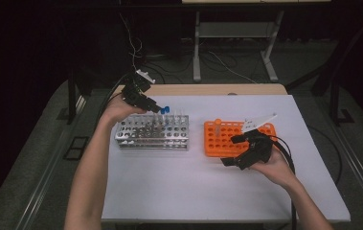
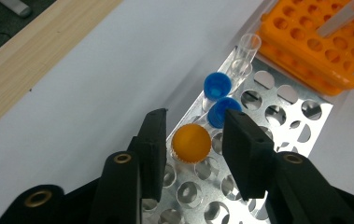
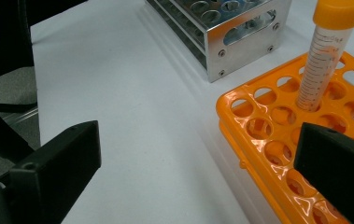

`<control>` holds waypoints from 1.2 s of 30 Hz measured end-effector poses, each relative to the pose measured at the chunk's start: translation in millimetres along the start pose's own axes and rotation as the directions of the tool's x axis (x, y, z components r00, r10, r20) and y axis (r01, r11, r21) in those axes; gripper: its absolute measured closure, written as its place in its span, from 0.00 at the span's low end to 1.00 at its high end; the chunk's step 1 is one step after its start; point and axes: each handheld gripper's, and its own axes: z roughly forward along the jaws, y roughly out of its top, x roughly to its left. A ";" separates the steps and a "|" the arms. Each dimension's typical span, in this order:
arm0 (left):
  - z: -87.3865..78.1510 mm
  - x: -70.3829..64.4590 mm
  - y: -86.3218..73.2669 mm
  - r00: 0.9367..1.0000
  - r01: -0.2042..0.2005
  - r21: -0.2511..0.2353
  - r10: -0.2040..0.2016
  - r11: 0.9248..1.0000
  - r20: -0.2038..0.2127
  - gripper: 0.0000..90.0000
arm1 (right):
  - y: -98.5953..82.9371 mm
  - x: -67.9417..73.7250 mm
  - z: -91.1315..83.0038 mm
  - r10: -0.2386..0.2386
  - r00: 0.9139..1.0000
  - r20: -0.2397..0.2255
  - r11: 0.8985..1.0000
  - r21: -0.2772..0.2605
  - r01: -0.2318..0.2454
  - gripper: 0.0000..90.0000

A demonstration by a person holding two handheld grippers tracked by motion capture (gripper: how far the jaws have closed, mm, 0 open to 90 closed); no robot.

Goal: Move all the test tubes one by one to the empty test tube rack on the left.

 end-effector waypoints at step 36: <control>-60.5 -67.8 -31.1 0.999 0.032 -0.145 -0.033 0.989 -0.006 0.00 | 20.7 -28.6 -3.5 0.033 0.997 0.064 0.999 0.015 -0.034 0.00</control>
